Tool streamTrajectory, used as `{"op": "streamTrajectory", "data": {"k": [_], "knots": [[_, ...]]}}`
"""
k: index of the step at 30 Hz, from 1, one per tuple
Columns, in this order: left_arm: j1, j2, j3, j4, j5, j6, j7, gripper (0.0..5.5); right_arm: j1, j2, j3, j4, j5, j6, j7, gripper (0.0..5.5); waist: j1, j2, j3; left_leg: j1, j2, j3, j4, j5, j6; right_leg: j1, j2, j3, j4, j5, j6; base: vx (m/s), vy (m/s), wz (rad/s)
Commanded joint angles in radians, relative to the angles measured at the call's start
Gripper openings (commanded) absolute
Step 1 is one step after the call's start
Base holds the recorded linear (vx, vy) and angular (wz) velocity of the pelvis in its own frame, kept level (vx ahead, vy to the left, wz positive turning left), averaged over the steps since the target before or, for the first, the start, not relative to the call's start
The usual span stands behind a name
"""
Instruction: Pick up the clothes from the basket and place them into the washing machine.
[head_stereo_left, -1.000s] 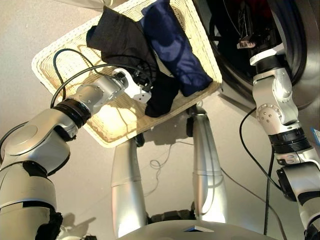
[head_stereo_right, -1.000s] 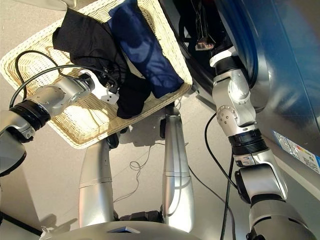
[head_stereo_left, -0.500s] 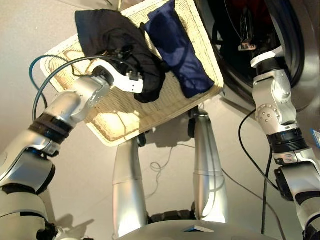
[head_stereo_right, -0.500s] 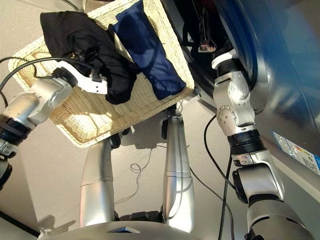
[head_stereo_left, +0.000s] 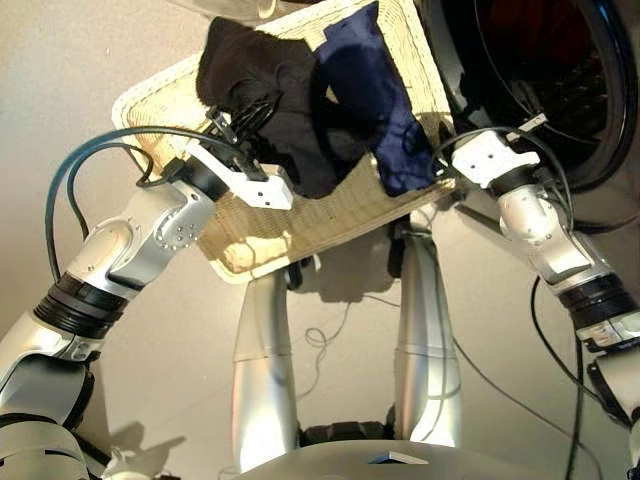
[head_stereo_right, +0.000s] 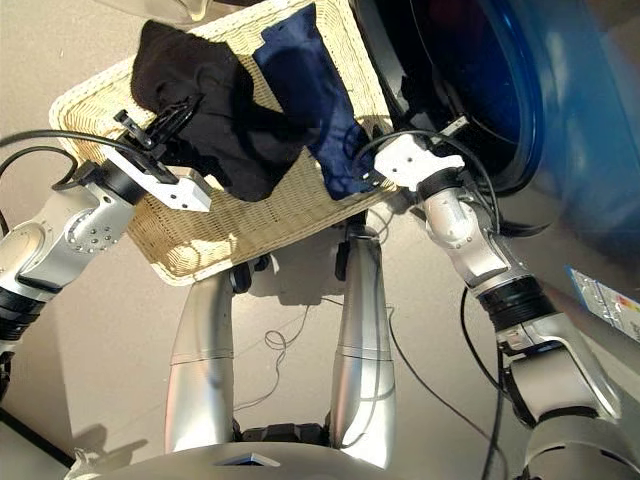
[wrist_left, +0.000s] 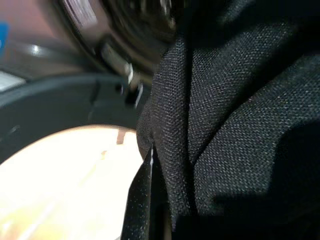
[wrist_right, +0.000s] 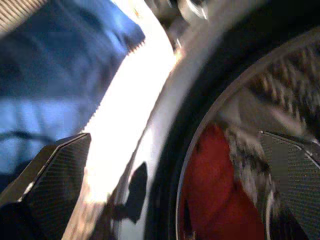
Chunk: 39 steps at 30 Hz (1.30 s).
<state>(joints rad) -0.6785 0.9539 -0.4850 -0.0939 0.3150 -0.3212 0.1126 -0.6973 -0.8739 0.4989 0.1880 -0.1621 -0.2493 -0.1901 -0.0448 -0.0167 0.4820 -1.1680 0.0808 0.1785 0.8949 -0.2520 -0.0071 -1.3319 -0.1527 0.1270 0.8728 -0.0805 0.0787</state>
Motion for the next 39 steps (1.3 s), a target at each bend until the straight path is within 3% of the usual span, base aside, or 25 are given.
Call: {"op": "streamTrajectory", "data": {"k": [1,7,16,23,31,39], "knots": [[0.015,0.03,-0.01,-0.168,-0.266,-0.137,-0.015,0.0,0.026,-0.06,0.097,-0.151,0.292,-0.121,0.181,5.5,-0.023,0.05,-0.098,-0.048,-0.01,-0.059,-0.055,0.072,0.005,0.05,-0.027,-0.006,-0.046,-0.005,-0.031,0.0,0.0,0.0],[-0.033,0.069,-0.077,-0.193,-0.408,-0.175,-0.046,0.0,-0.041,-0.129,0.216,-0.192,0.344,-0.127,0.249,5.5,-0.022,0.05,-0.108,-0.058,-0.005,-0.061,-0.043,0.073,0.001,0.042,-0.03,-0.006,-0.04,-0.003,-0.032,0.0,0.0,0.0],[-0.098,0.1,-0.181,-0.216,-0.469,-0.2,-0.051,0.0,-0.032,-0.093,0.172,-0.23,0.377,-0.158,0.171,5.5,-0.023,0.054,-0.115,-0.062,-0.002,-0.057,-0.042,0.072,0.004,0.039,-0.033,-0.004,-0.041,0.002,-0.027,0.0,0.0,0.0],[-0.148,0.08,-0.248,-0.248,-0.497,-0.189,-0.055,0.0,-0.066,0.0,0.177,-0.217,0.338,-0.147,0.09,5.5,-0.019,0.061,-0.114,-0.063,-0.001,-0.052,-0.043,0.071,0.009,0.038,-0.036,-0.006,-0.044,0.003,-0.025,0.0,0.0,0.0],[-0.162,0.044,-0.263,-0.285,-0.544,-0.187,-0.066,0.0,-0.087,0.073,0.163,-0.211,0.244,-0.129,0.002,5.5,-0.017,0.065,-0.109,-0.064,-0.003,-0.05,-0.047,0.072,0.009,0.038,-0.034,-0.005,-0.047,0.004,-0.024,0.0,0.0,0.0],[-0.295,-0.001,-0.363,-0.34,-0.599,-0.177,-0.109,0.0,-0.237,0.102,0.305,-0.178,0.259,-0.111,0.053,5.5,-0.013,0.061,-0.11,-0.064,0.001,-0.054,-0.05,0.076,0.006,0.042,-0.036,-0.014,-0.049,0.005,-0.023,0.0,0.0,0.0]]}}
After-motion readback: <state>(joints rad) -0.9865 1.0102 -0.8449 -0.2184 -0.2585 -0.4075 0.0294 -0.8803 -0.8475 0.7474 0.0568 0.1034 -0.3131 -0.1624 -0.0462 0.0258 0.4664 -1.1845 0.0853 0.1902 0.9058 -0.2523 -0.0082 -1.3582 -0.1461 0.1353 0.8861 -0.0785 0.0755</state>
